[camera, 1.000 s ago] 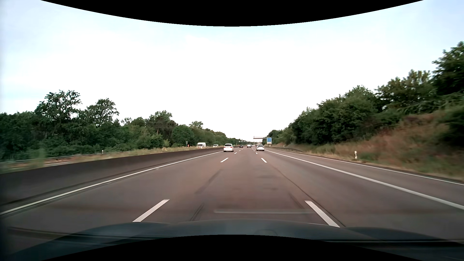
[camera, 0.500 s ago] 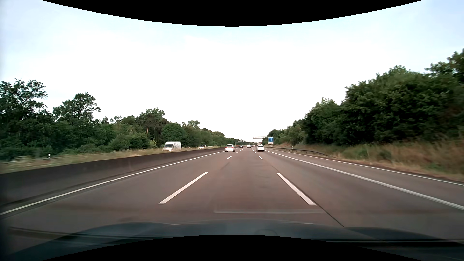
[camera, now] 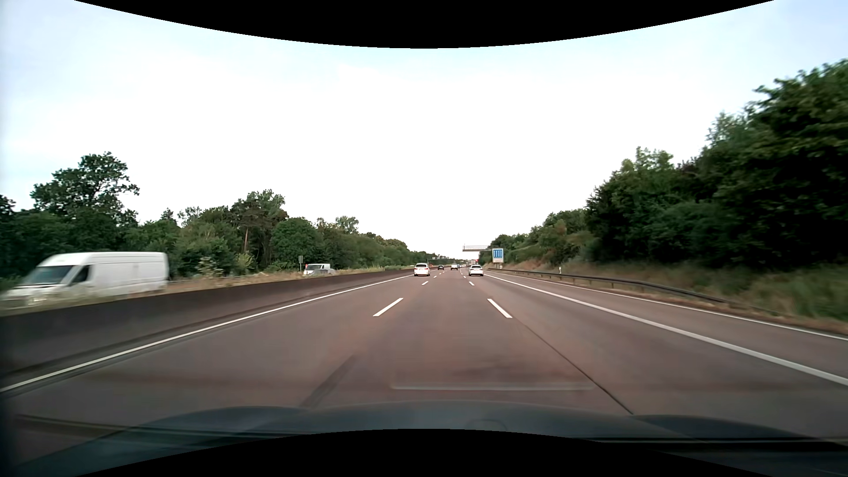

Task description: Follow the waypoints while adhering to traffic rules and regulations

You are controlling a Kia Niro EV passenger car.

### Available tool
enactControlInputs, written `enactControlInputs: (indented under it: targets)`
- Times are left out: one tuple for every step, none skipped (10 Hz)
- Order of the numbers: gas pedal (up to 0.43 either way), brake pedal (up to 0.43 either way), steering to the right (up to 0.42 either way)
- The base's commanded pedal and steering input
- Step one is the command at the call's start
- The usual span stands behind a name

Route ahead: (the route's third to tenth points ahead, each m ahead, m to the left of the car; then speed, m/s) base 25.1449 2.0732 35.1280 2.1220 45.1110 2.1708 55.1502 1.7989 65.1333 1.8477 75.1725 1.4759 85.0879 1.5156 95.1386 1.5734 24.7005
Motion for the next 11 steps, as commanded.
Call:
enactControlInputs:
  targets:
    - [0.189, 0.0, -0.001]
    - [0.189, 0.0, -0.001]
    - [0.189, 0.0, -0.001]
    - [0.189, 0.0, -0.001]
    - [0.189, 0.0, -0.001]
    - [0.189, 0.0, -0.002]
    - [0.189, 0.0, -0.002]
    - [0.189, 0.0, -0.002]
    - [0.189, 0.0, -0.002]
    - [0.189, 0.0, -0.002]
    - [0.189, 0.0, -0.003]
